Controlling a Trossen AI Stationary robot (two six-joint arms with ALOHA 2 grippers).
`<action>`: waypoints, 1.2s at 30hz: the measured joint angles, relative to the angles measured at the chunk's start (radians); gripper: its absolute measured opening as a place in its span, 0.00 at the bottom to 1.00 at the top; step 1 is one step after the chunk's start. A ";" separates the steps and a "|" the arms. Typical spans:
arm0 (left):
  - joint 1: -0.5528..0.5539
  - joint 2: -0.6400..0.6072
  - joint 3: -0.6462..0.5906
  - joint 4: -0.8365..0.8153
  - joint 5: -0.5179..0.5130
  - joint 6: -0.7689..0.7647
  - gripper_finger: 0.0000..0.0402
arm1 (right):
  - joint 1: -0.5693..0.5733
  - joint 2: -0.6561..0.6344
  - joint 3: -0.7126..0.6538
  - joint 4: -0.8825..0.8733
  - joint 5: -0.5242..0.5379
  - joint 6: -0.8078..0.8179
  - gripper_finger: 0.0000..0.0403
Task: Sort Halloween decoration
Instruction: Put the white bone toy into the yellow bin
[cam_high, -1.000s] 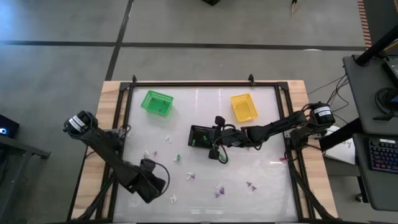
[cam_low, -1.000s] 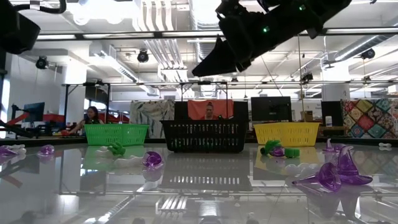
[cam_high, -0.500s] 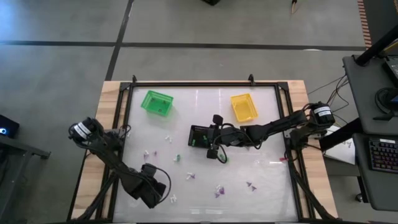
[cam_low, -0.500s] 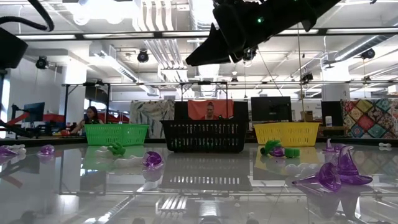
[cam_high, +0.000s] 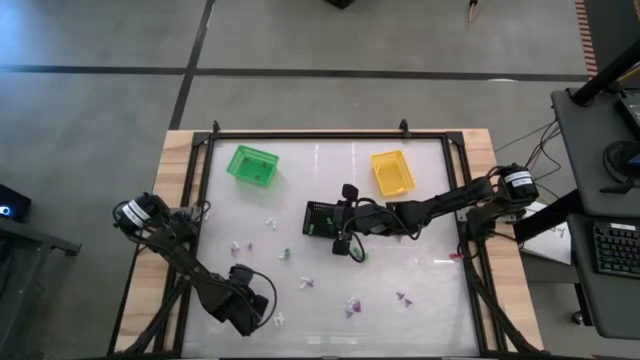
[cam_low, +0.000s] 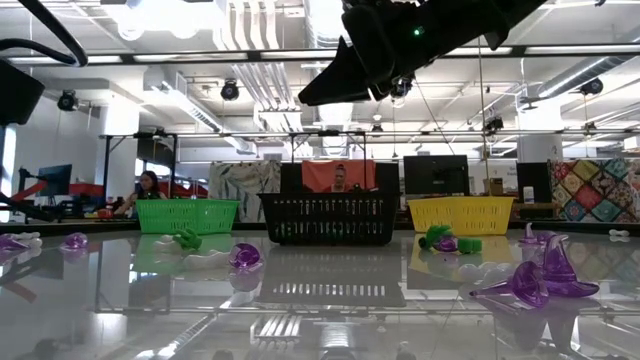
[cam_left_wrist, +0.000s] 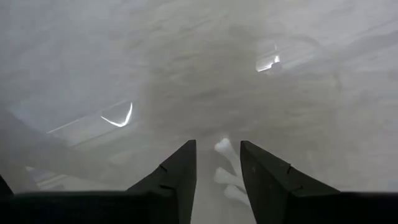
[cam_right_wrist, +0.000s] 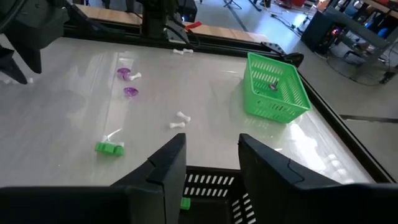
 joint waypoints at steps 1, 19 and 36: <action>0.000 0.000 0.000 0.001 -0.001 0.000 0.23 | 0.000 0.000 0.000 0.000 0.000 0.001 0.35; 0.000 0.000 0.000 0.010 -0.027 -0.006 0.15 | 0.000 0.000 0.000 0.000 0.000 0.000 0.34; -0.004 0.000 -0.011 0.037 -0.053 0.007 0.16 | 0.000 0.000 0.000 -0.001 0.000 0.001 0.34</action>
